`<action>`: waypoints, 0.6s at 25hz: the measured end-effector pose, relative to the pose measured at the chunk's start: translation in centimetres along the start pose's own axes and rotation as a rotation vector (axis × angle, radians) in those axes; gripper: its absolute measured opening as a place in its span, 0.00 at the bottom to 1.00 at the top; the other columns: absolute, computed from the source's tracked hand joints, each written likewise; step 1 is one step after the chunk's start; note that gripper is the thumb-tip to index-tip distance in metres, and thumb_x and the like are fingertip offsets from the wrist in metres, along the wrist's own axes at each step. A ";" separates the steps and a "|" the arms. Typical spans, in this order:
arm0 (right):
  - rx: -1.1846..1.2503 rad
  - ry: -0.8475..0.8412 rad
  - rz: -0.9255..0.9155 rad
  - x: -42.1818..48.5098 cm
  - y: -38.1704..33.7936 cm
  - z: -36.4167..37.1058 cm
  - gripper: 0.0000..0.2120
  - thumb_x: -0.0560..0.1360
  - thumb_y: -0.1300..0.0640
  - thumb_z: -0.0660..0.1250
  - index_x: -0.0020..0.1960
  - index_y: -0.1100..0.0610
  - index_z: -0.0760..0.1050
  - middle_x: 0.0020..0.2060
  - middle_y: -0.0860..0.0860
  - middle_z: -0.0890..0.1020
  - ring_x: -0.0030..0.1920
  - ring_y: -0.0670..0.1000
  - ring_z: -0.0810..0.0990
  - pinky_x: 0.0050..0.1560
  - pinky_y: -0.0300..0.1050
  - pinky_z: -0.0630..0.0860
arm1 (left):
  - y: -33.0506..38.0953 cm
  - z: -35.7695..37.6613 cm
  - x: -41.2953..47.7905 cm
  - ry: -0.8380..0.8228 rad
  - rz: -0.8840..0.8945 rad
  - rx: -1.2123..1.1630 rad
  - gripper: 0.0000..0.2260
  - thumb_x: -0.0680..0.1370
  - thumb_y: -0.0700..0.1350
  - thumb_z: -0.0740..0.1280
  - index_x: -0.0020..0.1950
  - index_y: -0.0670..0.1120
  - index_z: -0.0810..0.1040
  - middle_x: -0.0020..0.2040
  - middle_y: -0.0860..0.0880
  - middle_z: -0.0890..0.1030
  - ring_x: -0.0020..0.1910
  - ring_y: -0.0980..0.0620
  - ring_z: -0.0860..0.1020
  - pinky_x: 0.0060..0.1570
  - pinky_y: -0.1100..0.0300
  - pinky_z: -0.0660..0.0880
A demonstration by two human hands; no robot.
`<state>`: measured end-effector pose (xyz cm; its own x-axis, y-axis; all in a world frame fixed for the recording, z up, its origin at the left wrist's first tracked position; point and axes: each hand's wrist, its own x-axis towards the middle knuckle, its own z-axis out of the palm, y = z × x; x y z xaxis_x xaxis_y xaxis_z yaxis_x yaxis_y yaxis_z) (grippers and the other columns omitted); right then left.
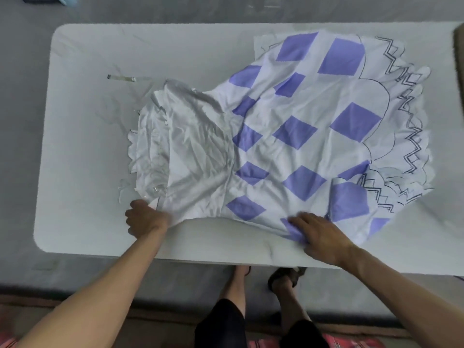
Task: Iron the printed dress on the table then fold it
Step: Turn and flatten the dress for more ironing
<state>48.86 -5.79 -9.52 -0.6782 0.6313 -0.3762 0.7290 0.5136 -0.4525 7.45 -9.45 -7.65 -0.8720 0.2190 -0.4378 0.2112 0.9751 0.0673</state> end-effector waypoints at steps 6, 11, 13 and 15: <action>0.381 0.439 1.016 -6.8 6.4 -4.5 0.28 0.69 0.55 0.74 0.67 0.56 0.71 0.62 0.59 0.72 0.58 0.61 0.72 0.56 0.51 0.70 | 4.7 4.5 -10.5 -0.118 1.465 0.202 0.20 0.64 0.37 0.75 0.55 0.45 0.77 0.54 0.45 0.77 0.49 0.42 0.76 0.46 0.51 0.75; 0.265 0.152 0.802 -5.4 11.1 -6.1 0.39 0.63 0.44 0.78 0.70 0.45 0.66 0.65 0.54 0.69 0.58 0.56 0.75 0.54 0.51 0.75 | 8.2 11.9 -21.2 -0.526 1.581 0.486 0.26 0.67 0.51 0.76 0.62 0.43 0.75 0.57 0.46 0.77 0.56 0.45 0.76 0.52 0.54 0.74; 0.283 0.072 0.764 -3.6 11.5 -6.0 0.23 0.68 0.49 0.73 0.61 0.49 0.74 0.58 0.54 0.76 0.53 0.56 0.78 0.48 0.46 0.74 | 9.8 14.4 -25.3 -0.723 1.183 0.275 0.25 0.71 0.50 0.74 0.64 0.43 0.72 0.60 0.46 0.76 0.59 0.47 0.74 0.55 0.55 0.70; 0.447 0.202 0.703 -3.6 11.5 -6.7 0.06 0.69 0.60 0.67 0.46 0.54 0.76 0.42 0.53 0.80 0.43 0.55 0.78 0.38 0.42 0.69 | 11.5 16.3 -29.0 -0.810 0.972 0.047 0.23 0.72 0.44 0.73 0.65 0.44 0.72 0.58 0.47 0.78 0.57 0.47 0.76 0.50 0.60 0.71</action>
<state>60.37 1.74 -7.95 -0.0223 0.8304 -0.5567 0.8402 -0.2862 -0.4606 42.33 -5.14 -8.79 0.1670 0.7430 -0.6482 0.6408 0.4178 0.6441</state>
